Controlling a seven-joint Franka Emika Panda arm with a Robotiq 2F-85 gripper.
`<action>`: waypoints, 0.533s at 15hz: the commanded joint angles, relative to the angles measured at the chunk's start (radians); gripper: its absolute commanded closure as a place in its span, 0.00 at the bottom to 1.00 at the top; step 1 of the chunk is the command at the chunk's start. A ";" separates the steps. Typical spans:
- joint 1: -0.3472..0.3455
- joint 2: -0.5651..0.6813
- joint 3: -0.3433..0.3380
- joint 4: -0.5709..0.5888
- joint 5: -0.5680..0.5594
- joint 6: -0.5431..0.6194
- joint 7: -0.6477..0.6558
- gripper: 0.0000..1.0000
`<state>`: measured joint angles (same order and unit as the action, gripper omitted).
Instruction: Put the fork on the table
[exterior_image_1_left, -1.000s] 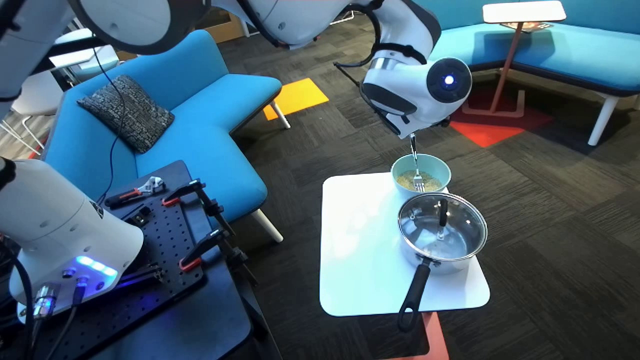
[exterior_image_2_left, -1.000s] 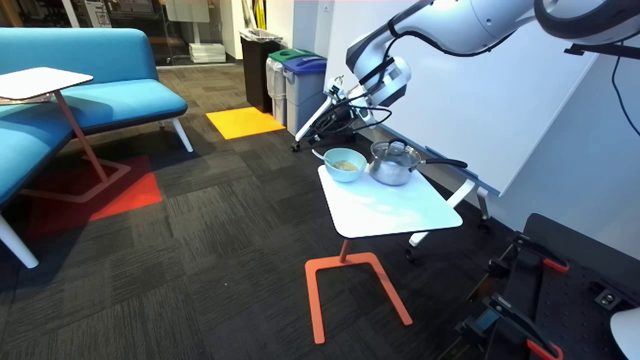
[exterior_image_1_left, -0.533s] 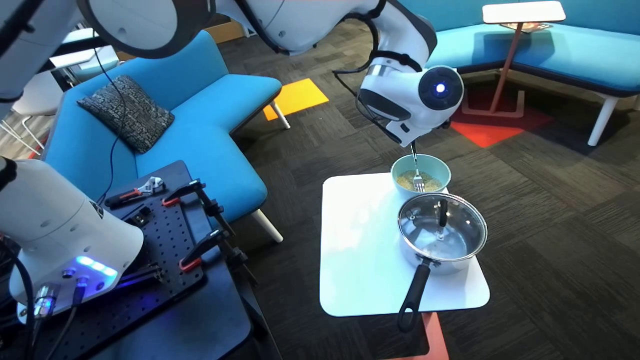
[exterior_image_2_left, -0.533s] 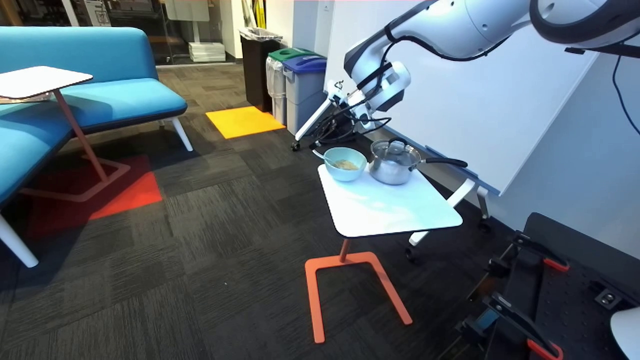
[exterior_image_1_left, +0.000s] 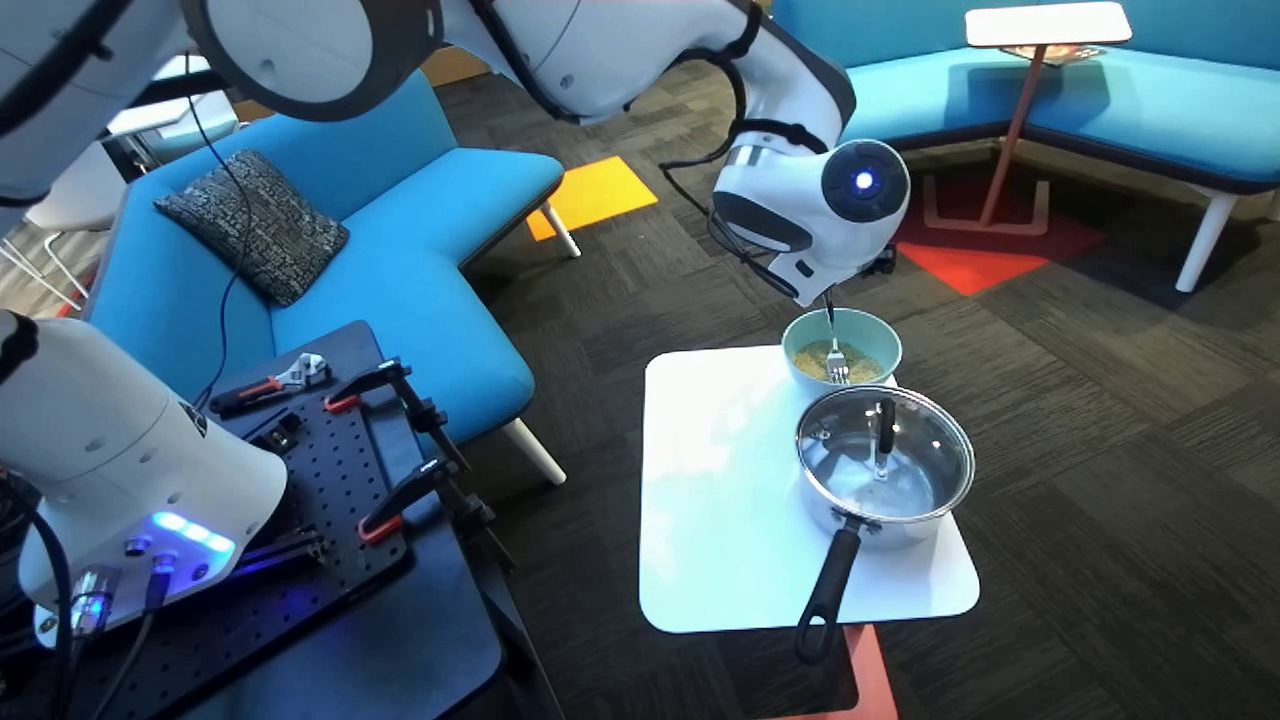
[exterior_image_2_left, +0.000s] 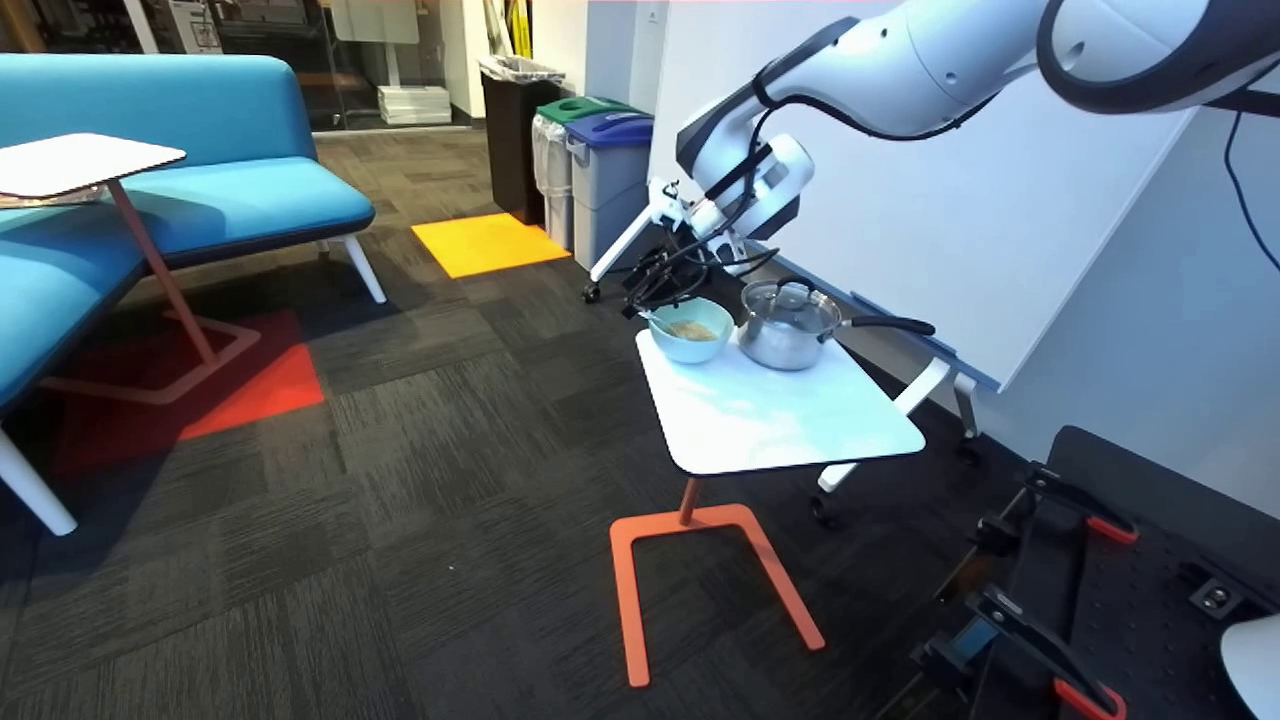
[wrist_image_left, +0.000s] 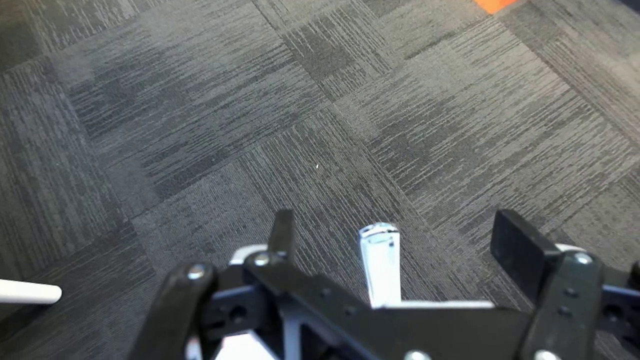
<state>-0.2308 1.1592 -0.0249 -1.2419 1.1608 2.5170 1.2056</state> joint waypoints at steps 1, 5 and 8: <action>0.030 0.031 -0.026 0.033 -0.023 0.044 0.041 0.00; 0.040 0.043 -0.028 0.035 -0.040 0.065 0.050 0.43; 0.041 0.046 -0.028 0.035 -0.045 0.074 0.053 0.66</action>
<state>-0.1994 1.1907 -0.0454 -1.2362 1.1310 2.5696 1.2222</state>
